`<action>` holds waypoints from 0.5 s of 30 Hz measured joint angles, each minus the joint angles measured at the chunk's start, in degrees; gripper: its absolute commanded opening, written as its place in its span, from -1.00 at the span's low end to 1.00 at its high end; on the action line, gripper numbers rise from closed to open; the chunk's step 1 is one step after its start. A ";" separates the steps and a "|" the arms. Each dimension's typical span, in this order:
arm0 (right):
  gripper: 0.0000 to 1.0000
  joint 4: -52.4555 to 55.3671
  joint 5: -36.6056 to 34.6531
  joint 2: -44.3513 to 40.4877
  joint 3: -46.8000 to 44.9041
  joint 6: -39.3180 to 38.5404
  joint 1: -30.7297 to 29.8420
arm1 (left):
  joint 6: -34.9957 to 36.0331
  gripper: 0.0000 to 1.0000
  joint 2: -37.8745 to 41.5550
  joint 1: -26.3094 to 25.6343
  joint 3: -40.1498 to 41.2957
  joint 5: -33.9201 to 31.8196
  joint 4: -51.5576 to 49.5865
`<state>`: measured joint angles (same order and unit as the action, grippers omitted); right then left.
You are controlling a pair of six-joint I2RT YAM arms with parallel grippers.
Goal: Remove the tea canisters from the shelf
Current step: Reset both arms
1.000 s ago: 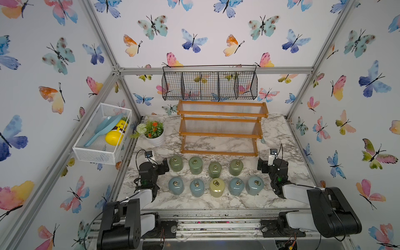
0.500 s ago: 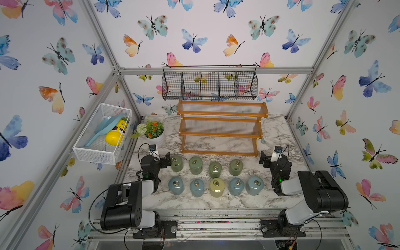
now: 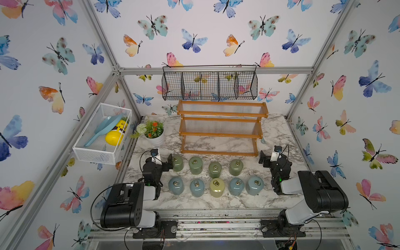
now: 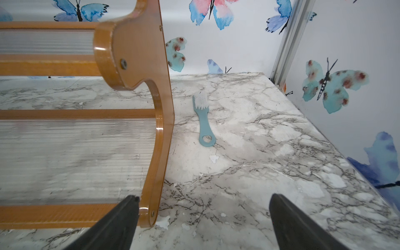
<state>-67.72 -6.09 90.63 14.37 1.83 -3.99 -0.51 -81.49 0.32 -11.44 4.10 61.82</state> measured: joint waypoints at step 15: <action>0.99 0.04 0.13 0.00 0.04 0.00 0.00 | 0.11 0.97 -0.07 -0.07 -0.07 -0.61 0.28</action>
<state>-67.68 -5.96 90.63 14.41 1.83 -3.99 -0.40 -81.56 0.25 -11.51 3.49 62.11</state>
